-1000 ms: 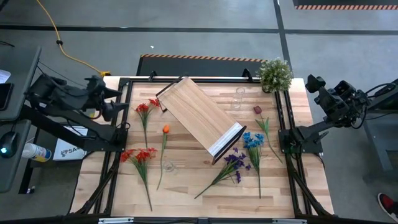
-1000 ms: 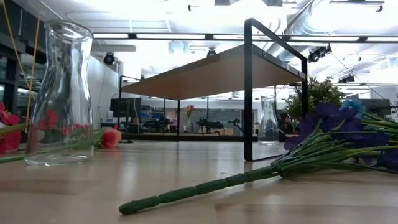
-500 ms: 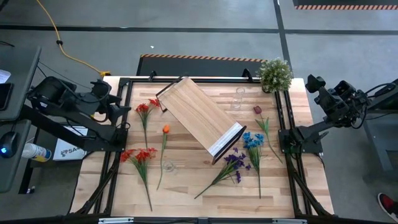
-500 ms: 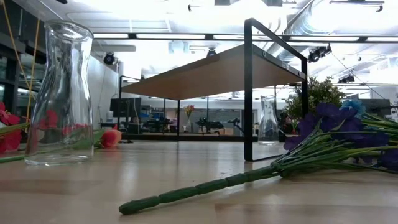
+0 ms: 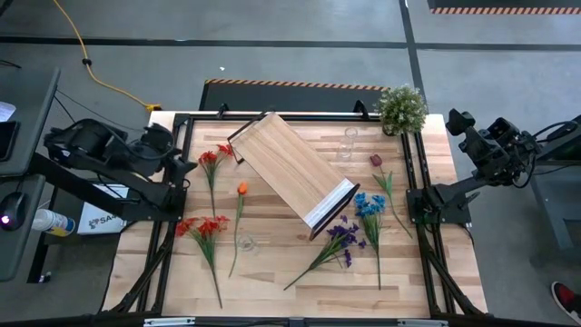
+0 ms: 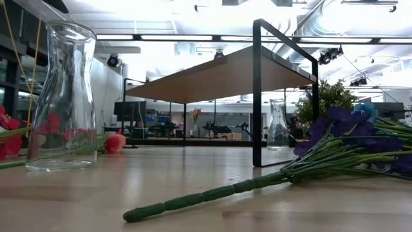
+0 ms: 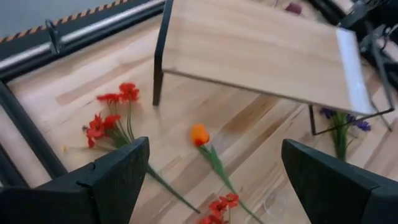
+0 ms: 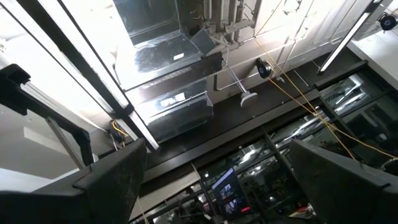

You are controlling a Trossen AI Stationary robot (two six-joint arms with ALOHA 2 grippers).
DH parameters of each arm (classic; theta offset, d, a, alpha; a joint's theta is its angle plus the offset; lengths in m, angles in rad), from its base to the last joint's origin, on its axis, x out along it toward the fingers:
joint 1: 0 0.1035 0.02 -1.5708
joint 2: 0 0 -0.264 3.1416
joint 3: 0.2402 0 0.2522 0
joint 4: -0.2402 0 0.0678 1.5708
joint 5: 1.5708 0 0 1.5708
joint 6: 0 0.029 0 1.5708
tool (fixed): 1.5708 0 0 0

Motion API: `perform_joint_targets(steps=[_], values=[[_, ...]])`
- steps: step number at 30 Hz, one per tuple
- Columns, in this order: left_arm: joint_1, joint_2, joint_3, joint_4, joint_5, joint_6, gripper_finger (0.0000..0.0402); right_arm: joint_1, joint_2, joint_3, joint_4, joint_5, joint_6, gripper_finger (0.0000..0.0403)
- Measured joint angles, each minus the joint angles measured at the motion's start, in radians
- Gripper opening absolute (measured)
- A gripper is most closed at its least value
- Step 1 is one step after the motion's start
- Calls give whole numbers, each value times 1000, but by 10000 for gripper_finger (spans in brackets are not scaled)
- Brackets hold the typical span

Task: Pick and place flowers into a vace then onto a shelf
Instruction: Put the top orange flowers into the bottom transparent vase

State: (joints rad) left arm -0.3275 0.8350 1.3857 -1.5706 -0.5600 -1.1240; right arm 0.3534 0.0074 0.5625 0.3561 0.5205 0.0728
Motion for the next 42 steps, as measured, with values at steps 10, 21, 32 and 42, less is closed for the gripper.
perform_joint_targets(steps=[10,21,32,42], values=[[0,2,-141,0,57,-76,397,0,0,0,0,0,43,381],[0,15,-350,0,140,-175,397,0,0,0,-1,0,42,381],[0,25,-464,94,143,-328,397,0,0,0,-9,0,32,381],[0,25,-521,162,142,-534,397,0,0,0,-18,0,32,381]])
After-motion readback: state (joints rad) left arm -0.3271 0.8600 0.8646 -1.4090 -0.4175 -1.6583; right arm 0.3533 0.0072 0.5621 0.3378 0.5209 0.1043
